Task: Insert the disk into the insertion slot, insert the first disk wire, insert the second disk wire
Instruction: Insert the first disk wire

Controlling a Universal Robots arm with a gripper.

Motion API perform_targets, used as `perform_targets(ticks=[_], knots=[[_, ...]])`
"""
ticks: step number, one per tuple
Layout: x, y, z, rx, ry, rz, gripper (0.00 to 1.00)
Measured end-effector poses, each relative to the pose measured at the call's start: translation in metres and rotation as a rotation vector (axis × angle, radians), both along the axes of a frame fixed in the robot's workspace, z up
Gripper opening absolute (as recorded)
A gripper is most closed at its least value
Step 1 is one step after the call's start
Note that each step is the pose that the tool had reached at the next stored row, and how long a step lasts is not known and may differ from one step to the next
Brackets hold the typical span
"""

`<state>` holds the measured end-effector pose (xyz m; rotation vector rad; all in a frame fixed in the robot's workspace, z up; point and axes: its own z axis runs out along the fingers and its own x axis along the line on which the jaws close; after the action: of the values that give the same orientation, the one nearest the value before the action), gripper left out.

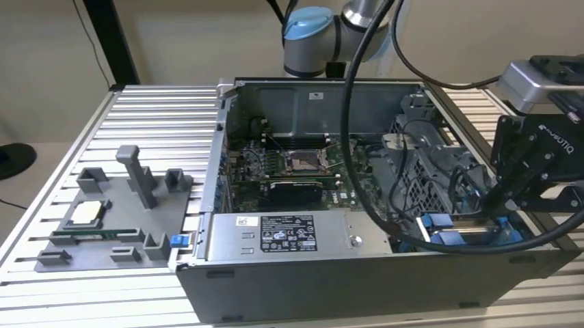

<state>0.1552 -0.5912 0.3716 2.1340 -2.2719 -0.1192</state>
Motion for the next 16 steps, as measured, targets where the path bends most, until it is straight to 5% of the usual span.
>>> perform_targets(ticks=[5,11,16], knots=[[0.015,0.0048,-0.0024,0.0000,0.0000,0.000,0.00],[0.016,0.0157,-0.0078,0.0000,-0.0030,0.000,0.00],[0.016,0.0203,-0.0148,0.0001,-0.0071,0.003,0.00]])
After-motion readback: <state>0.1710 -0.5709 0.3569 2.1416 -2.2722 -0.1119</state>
